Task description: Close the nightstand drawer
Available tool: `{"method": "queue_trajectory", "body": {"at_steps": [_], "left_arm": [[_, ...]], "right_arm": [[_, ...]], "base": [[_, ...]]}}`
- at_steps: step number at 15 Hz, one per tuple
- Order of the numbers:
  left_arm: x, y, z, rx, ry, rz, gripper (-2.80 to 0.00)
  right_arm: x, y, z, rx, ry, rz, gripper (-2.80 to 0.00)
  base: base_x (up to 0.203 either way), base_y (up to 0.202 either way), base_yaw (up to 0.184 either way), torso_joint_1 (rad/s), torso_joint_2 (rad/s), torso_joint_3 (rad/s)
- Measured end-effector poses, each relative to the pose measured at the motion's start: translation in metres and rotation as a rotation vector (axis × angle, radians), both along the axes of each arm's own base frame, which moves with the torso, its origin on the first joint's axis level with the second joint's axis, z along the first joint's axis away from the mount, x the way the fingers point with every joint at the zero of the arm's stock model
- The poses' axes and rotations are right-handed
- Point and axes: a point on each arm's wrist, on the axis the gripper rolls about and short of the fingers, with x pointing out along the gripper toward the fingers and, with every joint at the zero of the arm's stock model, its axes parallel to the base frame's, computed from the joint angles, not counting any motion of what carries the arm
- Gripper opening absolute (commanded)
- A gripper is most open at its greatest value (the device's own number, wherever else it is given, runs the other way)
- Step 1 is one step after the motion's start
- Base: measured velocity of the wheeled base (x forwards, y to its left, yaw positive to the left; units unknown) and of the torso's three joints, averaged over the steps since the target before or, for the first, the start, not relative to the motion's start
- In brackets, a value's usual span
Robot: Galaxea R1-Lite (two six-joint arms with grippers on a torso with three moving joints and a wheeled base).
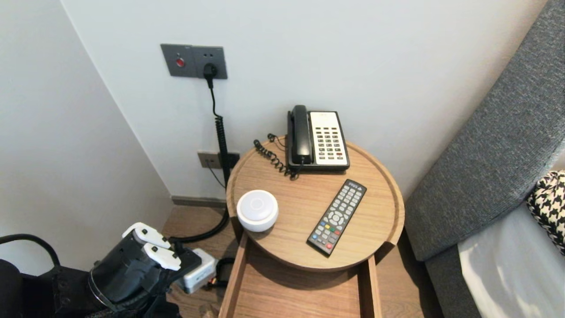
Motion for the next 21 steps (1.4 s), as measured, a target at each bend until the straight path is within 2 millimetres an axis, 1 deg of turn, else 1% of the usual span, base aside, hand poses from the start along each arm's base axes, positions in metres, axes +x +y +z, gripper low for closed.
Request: {"method": "queue_trajectory", "body": {"at_steps": [9, 15, 21], "left_arm": [[0.003, -0.003, 0.000, -0.013, -0.014, 0.008, -2.80], [0.011, -0.011, -0.001, -0.060, -0.056, 0.032, -2.80], [0.024, -0.025, -0.011, -0.066, -0.112, 0.060, -2.80]], "right_arm": [[0.000, 0.000, 0.000, 0.000, 0.000, -0.001, -2.80], [0.000, 0.000, 0.000, 0.000, 0.000, 0.000, -2.80], [0.000, 0.000, 0.000, 0.000, 0.000, 0.000, -2.80]], "base": [[0.000, 0.000, 0.000, 0.000, 0.00, 0.000], [0.000, 0.000, 0.000, 0.000, 0.00, 0.000], [0.000, 0.000, 0.000, 0.000, 0.00, 0.000]]}}
